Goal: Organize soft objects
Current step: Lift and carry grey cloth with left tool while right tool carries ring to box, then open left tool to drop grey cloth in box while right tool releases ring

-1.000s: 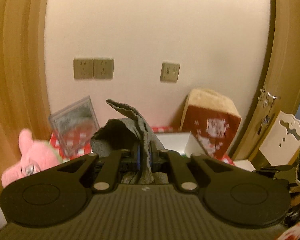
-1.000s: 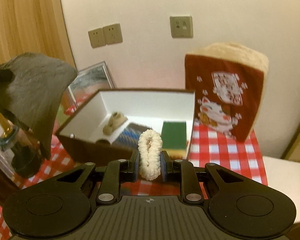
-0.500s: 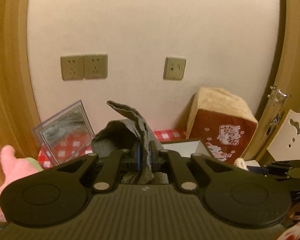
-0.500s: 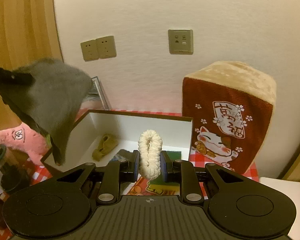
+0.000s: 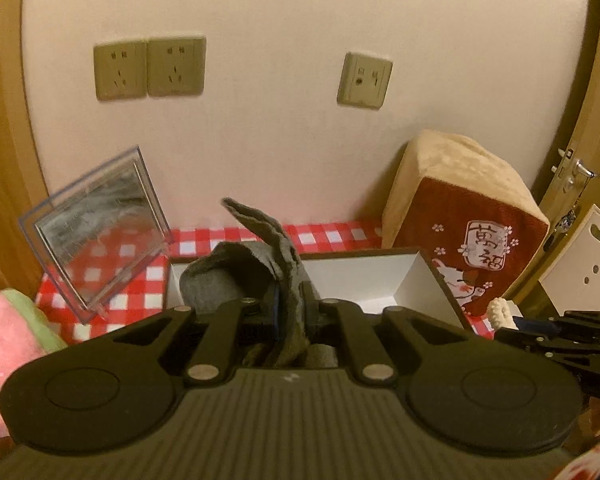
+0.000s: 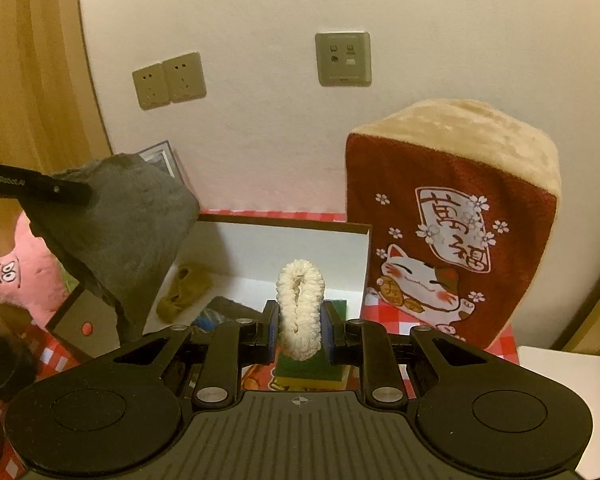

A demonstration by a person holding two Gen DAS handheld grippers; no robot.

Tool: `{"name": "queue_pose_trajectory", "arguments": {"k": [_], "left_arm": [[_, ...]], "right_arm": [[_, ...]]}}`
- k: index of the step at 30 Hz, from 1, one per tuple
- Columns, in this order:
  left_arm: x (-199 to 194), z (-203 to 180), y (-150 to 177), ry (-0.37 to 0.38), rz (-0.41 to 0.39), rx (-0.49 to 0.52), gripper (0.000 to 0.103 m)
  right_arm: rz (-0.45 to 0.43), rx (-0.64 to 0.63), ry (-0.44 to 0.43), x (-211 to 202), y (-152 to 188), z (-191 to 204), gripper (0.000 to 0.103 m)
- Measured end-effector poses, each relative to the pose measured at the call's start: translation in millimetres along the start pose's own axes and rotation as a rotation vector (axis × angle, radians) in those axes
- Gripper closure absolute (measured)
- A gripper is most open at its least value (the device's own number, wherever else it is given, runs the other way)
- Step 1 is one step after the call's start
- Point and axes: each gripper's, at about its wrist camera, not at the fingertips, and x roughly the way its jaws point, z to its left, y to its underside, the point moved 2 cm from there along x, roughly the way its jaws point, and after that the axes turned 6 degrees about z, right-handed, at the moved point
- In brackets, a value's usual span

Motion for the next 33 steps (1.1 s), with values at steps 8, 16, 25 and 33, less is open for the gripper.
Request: {"name": "queue_pose_trajectory", "arguments": {"k": [8,16,25,33], "left_arm": [[24.9,10.1,5.7,-0.026,0.064,-0.002,0.078],[36.2,16.0,16.4,-0.037,0.122,-0.002,0.078],[44.1,17.8,24.5,-0.041,0.159,-0.005,0.074],[43.8,16.5,27.0,-0.036,0.164,-0.003,0.069]], "right_arm": [[0.019,0.005,-0.010,14.5,-1.7,-1.1,0.081],[0.044,0.003,-0.028,28.0,-2.0,1.5,0.081],[0.061,0.018,-0.061,42.2,-6.0,9.4,0.081],[-0.009,0.035,-0.115,50.9,-23.4,21.6,0.057]]}}
